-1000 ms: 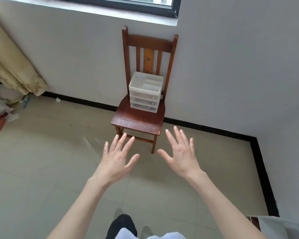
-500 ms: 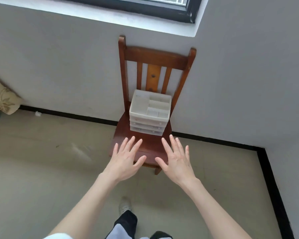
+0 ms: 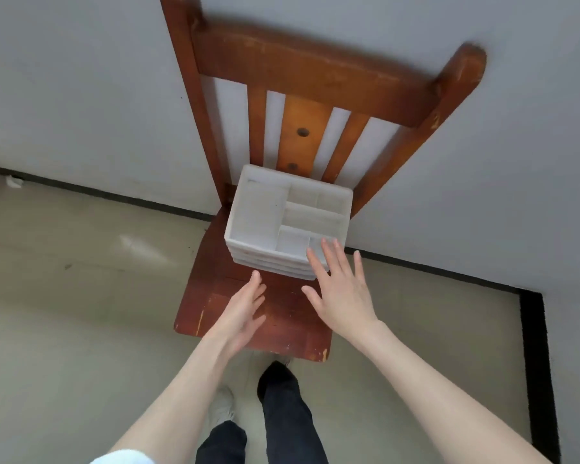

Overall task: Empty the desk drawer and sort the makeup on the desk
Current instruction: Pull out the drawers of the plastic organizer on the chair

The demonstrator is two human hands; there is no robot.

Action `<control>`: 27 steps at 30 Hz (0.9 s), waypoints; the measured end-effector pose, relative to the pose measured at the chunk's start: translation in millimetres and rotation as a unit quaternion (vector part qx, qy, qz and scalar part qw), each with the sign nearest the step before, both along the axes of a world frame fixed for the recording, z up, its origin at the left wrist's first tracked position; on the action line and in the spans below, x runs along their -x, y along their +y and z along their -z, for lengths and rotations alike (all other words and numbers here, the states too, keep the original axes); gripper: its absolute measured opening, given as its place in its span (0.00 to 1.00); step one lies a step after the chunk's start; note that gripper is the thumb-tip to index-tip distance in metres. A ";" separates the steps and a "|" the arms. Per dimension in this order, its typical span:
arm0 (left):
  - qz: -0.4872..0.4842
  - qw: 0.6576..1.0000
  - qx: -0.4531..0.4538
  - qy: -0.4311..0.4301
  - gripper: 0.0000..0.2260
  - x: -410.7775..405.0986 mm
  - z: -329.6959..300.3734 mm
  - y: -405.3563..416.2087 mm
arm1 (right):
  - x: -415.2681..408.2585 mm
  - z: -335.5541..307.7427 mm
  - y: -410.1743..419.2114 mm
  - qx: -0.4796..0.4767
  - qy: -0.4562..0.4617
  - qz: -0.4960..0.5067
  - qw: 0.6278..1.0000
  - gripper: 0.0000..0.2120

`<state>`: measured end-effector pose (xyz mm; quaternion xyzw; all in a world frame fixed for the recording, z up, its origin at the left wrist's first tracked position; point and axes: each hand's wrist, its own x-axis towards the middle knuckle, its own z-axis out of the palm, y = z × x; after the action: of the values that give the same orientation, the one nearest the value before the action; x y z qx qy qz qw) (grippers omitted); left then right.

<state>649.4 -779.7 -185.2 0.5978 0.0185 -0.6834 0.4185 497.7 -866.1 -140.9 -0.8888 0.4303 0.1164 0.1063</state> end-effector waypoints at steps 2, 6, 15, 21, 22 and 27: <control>-0.115 0.990 -0.018 0.073 0.32 6.5 30.9 -23.5 | -1.4 28.6 -27.6 0.015 0.013 -0.025 0.999 0.31; -0.264 0.953 -0.011 0.150 0.34 10.0 69.7 -63.6 | 0.7 68.9 -64.5 0.028 0.029 -0.050 0.998 0.29; -0.391 0.886 0.063 0.243 0.37 26.8 97.5 -73.8 | 6.9 90.0 -68.7 0.049 -0.002 -0.073 0.996 0.27; -0.401 0.883 0.058 0.238 0.36 28.2 112.0 -70.0 | 7.3 93.4 -69.1 0.058 -0.004 -0.075 0.996 0.27; -0.407 0.881 0.048 0.238 0.35 28.0 115.3 -67.6 | 7.1 94.2 -69.2 0.059 -0.004 -0.074 0.995 0.27; -0.394 0.893 -0.014 0.219 0.31 31.1 121.6 -43.6 | 8.5 96.5 -69.0 0.057 0.017 -0.078 0.995 0.27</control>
<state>618.3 -823.3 -306.8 0.3827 0.3536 -0.5757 0.6301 489.2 -935.1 -237.4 -0.9223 0.3671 0.1144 0.0390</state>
